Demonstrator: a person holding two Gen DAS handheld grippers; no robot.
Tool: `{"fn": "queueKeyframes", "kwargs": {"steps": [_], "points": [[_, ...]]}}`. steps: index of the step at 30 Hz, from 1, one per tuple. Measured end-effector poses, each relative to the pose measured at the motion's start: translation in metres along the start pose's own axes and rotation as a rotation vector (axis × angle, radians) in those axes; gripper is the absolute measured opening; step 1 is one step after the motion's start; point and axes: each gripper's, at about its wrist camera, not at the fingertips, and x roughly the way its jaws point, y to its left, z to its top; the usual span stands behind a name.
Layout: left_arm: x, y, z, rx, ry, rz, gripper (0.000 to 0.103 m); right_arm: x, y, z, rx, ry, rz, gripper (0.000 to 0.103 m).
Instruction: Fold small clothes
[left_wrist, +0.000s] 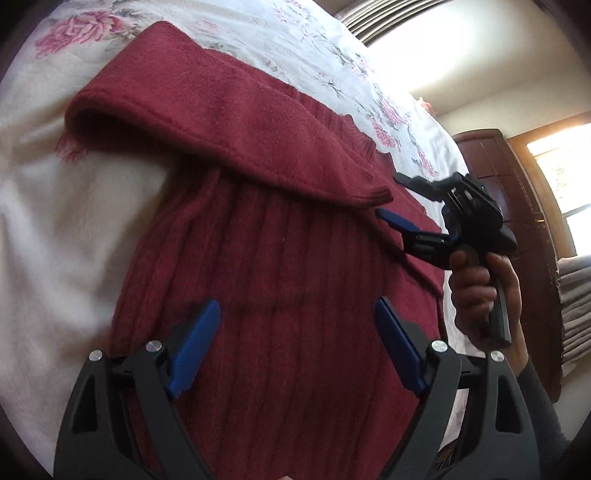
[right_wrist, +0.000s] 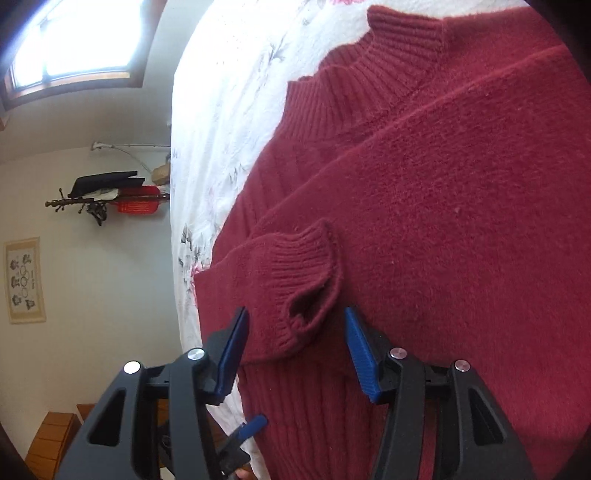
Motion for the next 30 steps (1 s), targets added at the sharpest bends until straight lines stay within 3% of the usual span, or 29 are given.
{"fn": "queueKeyframes", "kwargs": {"steps": [3, 6, 7, 8, 12, 20, 25, 30], "points": [[0.002, 0.004, -0.007, 0.011, 0.005, 0.002, 0.085, 0.01, 0.002, 0.008, 0.004, -0.017, 0.0, 0.054], [0.008, 0.007, -0.006, 0.007, 0.017, 0.011, 0.086, 0.017, 0.008, 0.013, -0.003, -0.021, -0.048, 0.027], [0.01, 0.007, -0.005, 0.005, 0.021, 0.01, 0.087, 0.017, 0.013, 0.015, -0.015, -0.027, -0.082, 0.009], [0.011, 0.007, -0.004, 0.003, 0.026, 0.009, 0.088, 0.016, 0.02, 0.016, -0.033, -0.037, -0.108, 0.006], [0.016, 0.007, 0.001, -0.009, 0.041, 0.001, 0.09, -0.009, 0.07, 0.015, -0.156, -0.1, -0.14, 0.006], [0.023, 0.01, 0.001, -0.024, 0.048, 0.02, 0.09, -0.105, 0.168, 0.001, -0.402, -0.278, -0.2, 0.006], [0.019, 0.009, 0.0, -0.023, 0.049, 0.026, 0.09, -0.167, 0.168, 0.002, -0.416, -0.375, -0.219, 0.006], [0.018, 0.009, 0.001, -0.024, 0.054, 0.029, 0.09, -0.202, 0.13, 0.009, -0.353, -0.413, -0.245, 0.006]]}}
